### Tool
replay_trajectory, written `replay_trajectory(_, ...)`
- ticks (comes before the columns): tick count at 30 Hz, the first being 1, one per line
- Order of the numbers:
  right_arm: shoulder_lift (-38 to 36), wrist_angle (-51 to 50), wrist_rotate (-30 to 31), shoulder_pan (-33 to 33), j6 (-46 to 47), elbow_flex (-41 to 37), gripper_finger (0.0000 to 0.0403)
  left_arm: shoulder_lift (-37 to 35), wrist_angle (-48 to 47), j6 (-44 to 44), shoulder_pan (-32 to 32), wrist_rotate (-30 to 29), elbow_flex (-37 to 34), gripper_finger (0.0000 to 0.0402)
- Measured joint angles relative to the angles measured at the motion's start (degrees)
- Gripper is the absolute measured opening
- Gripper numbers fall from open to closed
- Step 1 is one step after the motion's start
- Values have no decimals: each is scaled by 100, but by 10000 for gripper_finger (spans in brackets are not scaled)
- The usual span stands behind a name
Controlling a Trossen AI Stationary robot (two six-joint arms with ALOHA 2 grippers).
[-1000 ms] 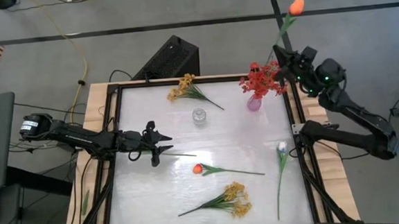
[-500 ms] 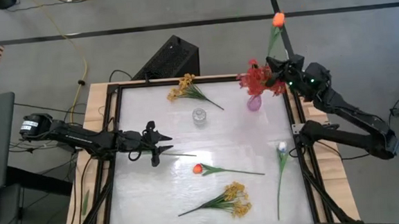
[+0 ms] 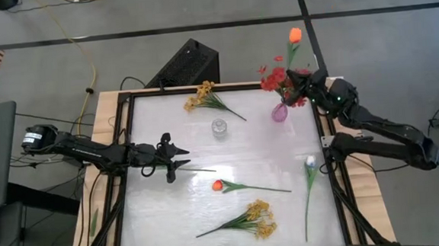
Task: Sort flowers into vase by color
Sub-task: Put the top orange flower into the pink flower vase
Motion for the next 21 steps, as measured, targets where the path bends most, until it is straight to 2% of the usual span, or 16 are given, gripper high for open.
replay_trajectory(3,-2,-36,30,174,-85,-1,15,0,-41,14,1,-1,0,143)
replay_trajectory(7,-4,76,361,273,-83,-208,15,0,-52,11,-1,-1,0,143)
replay_trajectory(14,-132,1075,588,288,36,-996,15,0,-46,-33,-1,-1,0,143)
replay_trajectory(21,-208,1114,811,292,252,-1202,15,0,-43,-35,0,-1,0,143)
